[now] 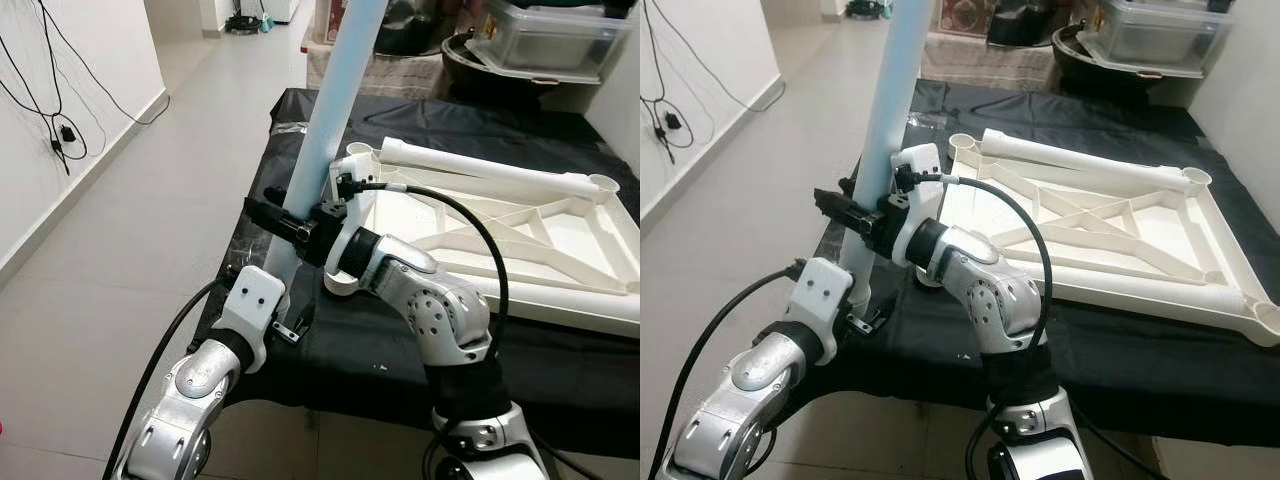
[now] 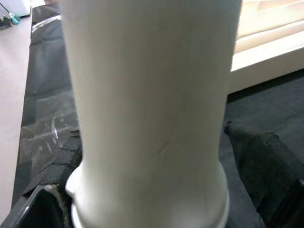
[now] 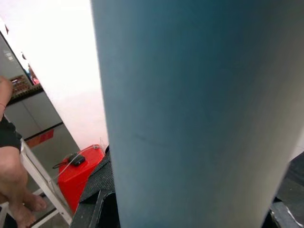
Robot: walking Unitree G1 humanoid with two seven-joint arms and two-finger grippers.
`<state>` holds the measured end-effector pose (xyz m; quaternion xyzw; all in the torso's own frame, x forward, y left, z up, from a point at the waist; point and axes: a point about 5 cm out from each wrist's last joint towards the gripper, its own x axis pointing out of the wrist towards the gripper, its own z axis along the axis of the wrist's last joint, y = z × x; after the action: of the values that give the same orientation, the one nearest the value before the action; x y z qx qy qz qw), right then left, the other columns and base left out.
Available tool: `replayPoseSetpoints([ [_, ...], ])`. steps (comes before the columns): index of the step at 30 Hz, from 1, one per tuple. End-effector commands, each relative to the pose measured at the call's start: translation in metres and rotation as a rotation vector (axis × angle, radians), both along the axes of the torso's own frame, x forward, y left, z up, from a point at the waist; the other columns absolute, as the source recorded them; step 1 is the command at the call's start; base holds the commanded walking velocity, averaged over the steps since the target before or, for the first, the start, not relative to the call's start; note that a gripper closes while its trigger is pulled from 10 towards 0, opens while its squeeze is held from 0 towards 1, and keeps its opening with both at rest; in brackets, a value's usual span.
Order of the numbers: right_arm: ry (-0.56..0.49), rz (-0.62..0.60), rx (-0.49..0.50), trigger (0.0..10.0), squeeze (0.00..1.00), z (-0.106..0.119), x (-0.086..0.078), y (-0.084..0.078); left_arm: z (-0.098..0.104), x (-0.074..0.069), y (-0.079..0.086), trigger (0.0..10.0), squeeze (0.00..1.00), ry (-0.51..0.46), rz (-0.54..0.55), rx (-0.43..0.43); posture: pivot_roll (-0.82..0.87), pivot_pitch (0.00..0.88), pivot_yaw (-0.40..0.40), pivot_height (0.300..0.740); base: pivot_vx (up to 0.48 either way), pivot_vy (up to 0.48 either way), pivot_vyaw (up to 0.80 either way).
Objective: Building children table
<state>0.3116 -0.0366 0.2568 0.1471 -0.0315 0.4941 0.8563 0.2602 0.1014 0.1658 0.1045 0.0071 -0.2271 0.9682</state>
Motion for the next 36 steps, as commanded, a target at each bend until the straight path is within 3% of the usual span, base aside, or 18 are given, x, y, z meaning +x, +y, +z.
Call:
replayPoseSetpoints([
  [1, -0.014, 0.027, 0.018, 10.0, 0.00, 0.004, -0.006, 0.002, -0.008, -0.003, -0.002, 5.3, 0.00, 0.038, -0.025, 0.008, 0.06, 0.090, -0.053, 0.740, 0.000, 0.000, 0.00],
  [2, -0.013, 0.030, 0.014, 10.0, 0.00, 0.004, -0.007, 0.003, -0.009, -0.002, 0.000, 0.0, 0.00, 0.037, -0.022, 0.011, 0.06, 0.090, -0.053, 0.740, 0.000, 0.000, 0.00],
  [12, -0.019, 0.028, -0.005, 10.0, 0.00, 0.004, -0.009, 0.003, -0.010, -0.002, 0.001, 0.0, 0.00, 0.040, -0.006, 0.014, 0.05, 0.095, -0.052, 0.740, 0.000, 0.000, 0.00],
  [13, -0.024, 0.012, -0.019, 10.0, 0.00, 0.002, -0.008, 0.002, -0.010, -0.002, 0.002, 2.9, 0.00, 0.040, 0.005, 0.017, 0.05, 0.094, -0.054, 0.740, 0.000, 0.000, 0.00],
  [15, -0.027, 0.000, -0.029, 10.0, 0.00, 0.000, -0.007, 0.001, -0.011, -0.001, 0.003, 2.9, 0.00, 0.040, 0.012, 0.019, 0.05, 0.094, -0.054, 0.740, 0.000, 0.000, 0.00],
  [16, -0.033, 0.004, -0.031, 10.0, 1.00, -0.001, -0.008, -0.001, -0.011, -0.001, 0.005, 10.0, 0.00, 0.042, 0.023, 0.016, 0.05, 0.094, -0.054, 0.740, 0.000, 0.000, 0.00],
  [21, -0.048, 0.021, -0.053, 10.0, 1.00, -0.006, -0.008, -0.005, -0.010, -0.005, 0.010, 10.0, 0.00, 0.083, -0.016, -0.043, 0.06, 0.094, -0.050, 0.740, 0.000, 0.000, 0.00],
  [22, -0.048, 0.053, -0.064, 10.0, 0.00, -0.008, -0.006, -0.012, -0.008, -0.016, 0.015, 10.0, 0.00, 0.127, -0.113, -0.106, 0.06, 0.096, -0.047, 0.740, 0.000, 0.000, 0.00],
  [25, -0.042, 0.068, -0.063, 10.0, 0.00, -0.009, -0.005, -0.015, -0.008, -0.022, 0.016, 10.0, 0.00, 0.144, -0.163, -0.123, 0.07, 0.098, -0.053, 0.740, 0.000, 0.000, 0.00],
  [26, -0.042, 0.119, -0.063, 10.0, 0.00, -0.010, -0.005, -0.020, -0.010, -0.031, 0.017, 10.0, 0.00, 0.183, -0.242, -0.138, 0.07, 0.099, -0.052, 0.740, 0.000, 0.000, 0.00],
  [33, -0.009, 0.290, -0.047, 10.0, 0.00, -0.011, -0.014, -0.024, -0.015, -0.051, 0.014, 10.0, 0.00, 0.295, -0.411, -0.177, 0.07, 0.104, -0.050, 0.740, 0.000, 0.000, 0.00],
  [36, -0.002, 0.327, -0.041, 10.0, 0.00, -0.011, -0.018, -0.024, -0.017, -0.054, 0.014, 10.0, 0.00, 0.307, -0.429, -0.169, 0.07, 0.109, -0.050, 0.740, 0.000, 0.000, 0.00],
])
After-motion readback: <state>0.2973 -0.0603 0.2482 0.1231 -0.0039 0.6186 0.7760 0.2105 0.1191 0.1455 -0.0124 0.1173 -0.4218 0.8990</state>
